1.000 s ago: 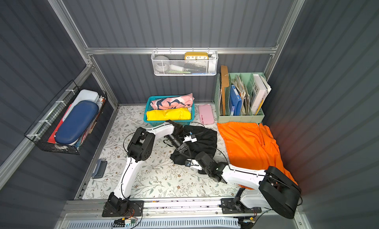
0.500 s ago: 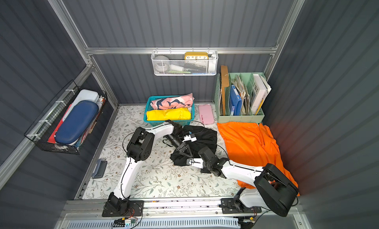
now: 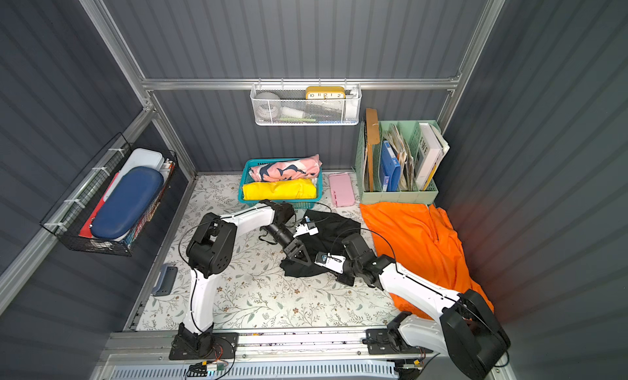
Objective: Roll up the shorts
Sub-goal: Roll the shorts at the center of the board.
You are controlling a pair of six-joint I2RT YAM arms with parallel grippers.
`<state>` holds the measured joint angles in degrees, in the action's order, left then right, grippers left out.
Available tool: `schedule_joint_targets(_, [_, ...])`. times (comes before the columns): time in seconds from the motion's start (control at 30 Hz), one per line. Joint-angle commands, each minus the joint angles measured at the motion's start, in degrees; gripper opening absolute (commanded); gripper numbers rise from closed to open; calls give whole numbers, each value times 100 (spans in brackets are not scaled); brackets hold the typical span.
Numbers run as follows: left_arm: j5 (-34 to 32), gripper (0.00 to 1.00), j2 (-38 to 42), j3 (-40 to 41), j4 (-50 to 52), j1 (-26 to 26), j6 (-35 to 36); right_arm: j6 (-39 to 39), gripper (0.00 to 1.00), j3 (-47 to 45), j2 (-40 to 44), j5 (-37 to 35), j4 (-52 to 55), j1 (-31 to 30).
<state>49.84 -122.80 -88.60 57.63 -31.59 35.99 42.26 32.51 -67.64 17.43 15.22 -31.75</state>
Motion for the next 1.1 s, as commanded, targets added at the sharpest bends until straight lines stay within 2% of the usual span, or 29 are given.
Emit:
schedule_joint_targets(0.0, [-855,100,634,267,-623,372,-308,-382,0,321,-77,846,726,208])
schedule_joint_targets(0.23, [-1765,100,2087,735,-1846,549,-553,-1019,0,792,-559,1415,1126,506])
schedule_joint_targets(0.47, [-2375,100,3021,1323,-2796,375,-162,-1882,0,1376,-967,1721,1637,621])
schedule_joint_targets(0.57, [-2535,100,3189,1611,-2982,280,-88,-2380,0,1593,-1129,1654,1790,617])
schedule_joint_targets(0.83, [-2796,100,3218,1771,-3046,-1,56,-3843,0,1883,-1358,1245,2243,620])
schedule_joint_targets(1.07, [-2690,100,3491,2004,-3365,-277,290,-5333,0,1382,-1336,1776,1631,620])
